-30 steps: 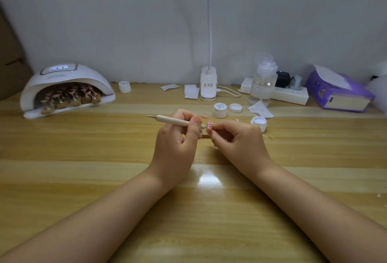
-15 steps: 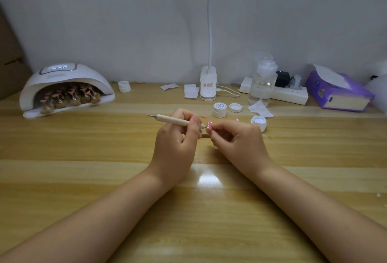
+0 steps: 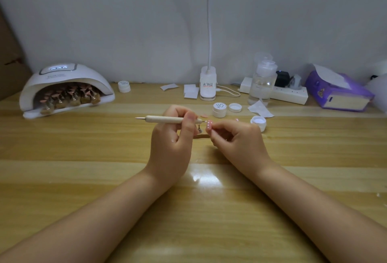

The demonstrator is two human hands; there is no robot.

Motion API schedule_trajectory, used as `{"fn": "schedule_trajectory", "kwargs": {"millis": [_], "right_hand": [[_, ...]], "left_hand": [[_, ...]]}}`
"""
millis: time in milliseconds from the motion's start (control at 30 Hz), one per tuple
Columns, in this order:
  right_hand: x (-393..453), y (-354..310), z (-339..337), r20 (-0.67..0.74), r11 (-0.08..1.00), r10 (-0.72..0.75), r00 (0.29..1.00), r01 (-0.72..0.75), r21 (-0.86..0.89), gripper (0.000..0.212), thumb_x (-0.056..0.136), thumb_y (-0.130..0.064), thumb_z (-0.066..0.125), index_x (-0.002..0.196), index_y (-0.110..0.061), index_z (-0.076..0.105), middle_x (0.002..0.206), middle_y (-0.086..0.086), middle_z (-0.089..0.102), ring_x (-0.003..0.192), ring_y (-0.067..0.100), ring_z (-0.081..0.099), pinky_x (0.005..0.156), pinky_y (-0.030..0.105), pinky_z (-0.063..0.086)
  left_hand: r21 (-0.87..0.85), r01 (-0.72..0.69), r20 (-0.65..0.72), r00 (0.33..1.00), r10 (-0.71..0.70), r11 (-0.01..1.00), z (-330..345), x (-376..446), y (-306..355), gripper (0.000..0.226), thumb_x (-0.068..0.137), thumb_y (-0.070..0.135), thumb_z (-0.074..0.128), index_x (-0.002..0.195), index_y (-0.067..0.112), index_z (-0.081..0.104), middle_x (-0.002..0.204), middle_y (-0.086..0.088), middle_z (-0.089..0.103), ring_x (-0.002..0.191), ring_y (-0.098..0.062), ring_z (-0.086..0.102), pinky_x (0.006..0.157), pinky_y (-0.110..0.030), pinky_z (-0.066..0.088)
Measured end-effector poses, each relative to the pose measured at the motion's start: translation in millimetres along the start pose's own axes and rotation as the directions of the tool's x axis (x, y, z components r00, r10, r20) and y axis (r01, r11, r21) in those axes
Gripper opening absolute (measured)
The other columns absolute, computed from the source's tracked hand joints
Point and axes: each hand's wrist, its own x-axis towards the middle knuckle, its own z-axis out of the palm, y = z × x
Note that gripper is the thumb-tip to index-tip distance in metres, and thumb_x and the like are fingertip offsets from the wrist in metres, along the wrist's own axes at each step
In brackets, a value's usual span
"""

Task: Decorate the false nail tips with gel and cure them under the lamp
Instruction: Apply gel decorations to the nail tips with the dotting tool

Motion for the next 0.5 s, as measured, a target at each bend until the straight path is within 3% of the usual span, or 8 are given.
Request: {"fn": "schedule_trajectory", "kwargs": {"millis": [200,400,500], "right_hand": [[0.4,-0.8,-0.9,0.000,1.000,0.015,1.000,-0.015,0.021,0.007,0.082,-0.006,0.070,0.084,-0.011,0.075,0.064,-0.006,0.067,0.058,0.011,0.062,0.062,0.027,0.050],[0.0,-1.8,-1.2,0.004,0.998,0.025,1.000,-0.025,0.056,0.007,0.083,-0.006,0.069,0.085,-0.010,0.074,0.067,-0.015,0.063,0.063,-0.011,0.058,0.067,0.021,0.051],[0.5,-1.8,-0.1,-0.008,0.998,0.010,1.000,-0.010,0.069,0.006,0.083,-0.007,0.069,0.087,-0.010,0.074,0.074,-0.020,0.060,0.060,-0.004,0.060,0.065,0.025,0.053]], "left_hand": [[-0.069,-0.056,-0.038,0.998,0.053,0.996,0.0,2.8,1.4,0.011,0.096,0.022,0.046,0.087,0.026,0.052,0.073,0.017,0.062,0.066,-0.002,0.060,0.064,-0.013,0.046],[-0.077,-0.052,-0.043,0.998,0.049,0.996,-0.3,2.7,-2.2,0.010,0.095,0.021,0.045,0.091,0.026,0.051,0.079,0.019,0.062,0.072,-0.002,0.060,0.068,-0.016,0.048],[-0.063,-0.043,-0.048,0.998,0.040,0.997,-0.7,2.5,-4.6,0.009,0.095,0.022,0.046,0.091,0.027,0.051,0.079,0.020,0.061,0.073,-0.003,0.061,0.068,-0.016,0.048]]}}
